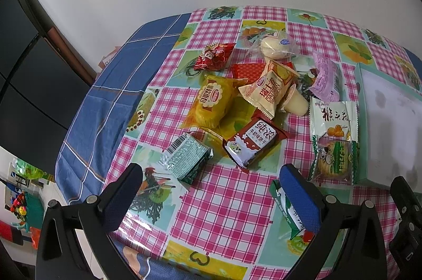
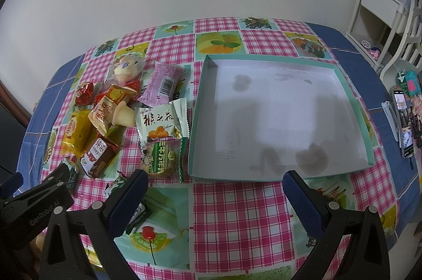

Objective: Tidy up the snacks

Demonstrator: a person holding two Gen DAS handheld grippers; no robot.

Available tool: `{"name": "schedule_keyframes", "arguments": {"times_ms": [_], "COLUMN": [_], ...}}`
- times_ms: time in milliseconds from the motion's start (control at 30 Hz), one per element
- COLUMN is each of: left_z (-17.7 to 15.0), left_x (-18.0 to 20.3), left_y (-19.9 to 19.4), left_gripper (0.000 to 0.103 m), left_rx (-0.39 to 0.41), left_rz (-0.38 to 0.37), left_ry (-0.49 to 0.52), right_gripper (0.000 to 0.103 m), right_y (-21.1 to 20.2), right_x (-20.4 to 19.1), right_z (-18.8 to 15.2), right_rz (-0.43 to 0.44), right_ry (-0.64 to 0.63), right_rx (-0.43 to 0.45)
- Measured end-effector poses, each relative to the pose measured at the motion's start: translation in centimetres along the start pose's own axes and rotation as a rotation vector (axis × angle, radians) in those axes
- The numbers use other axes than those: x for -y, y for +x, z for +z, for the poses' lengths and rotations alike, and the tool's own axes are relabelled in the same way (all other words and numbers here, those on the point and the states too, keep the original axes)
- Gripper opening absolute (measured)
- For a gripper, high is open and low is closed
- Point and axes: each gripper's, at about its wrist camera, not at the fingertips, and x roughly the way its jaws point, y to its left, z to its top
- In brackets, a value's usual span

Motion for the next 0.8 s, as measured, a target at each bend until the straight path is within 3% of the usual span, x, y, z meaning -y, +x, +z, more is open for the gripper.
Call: {"name": "schedule_keyframes", "arguments": {"times_ms": [467,600,800], "left_z": [-0.5,0.0,0.3], "left_x": [-0.8,-2.4,-6.1], "left_y": [0.6,1.2,4.1], "left_gripper": [0.103,0.103,0.103], "left_rx": [-0.016,-0.034,-0.121], "left_rz": [-0.009,-0.038,-0.072], "left_ry": [-0.015,-0.051,-0.145], "right_gripper": [0.103,0.103,0.103], "right_y": [0.2,0.6,2.5], "right_x": [-1.0,-2.5,-5.7], "right_z": [0.0,0.0,-0.7], "right_rz": [0.020,0.074,0.157], "right_ry": [-0.001,-0.021,-0.071], "right_rx": [-0.011,-0.039,-0.135]}}
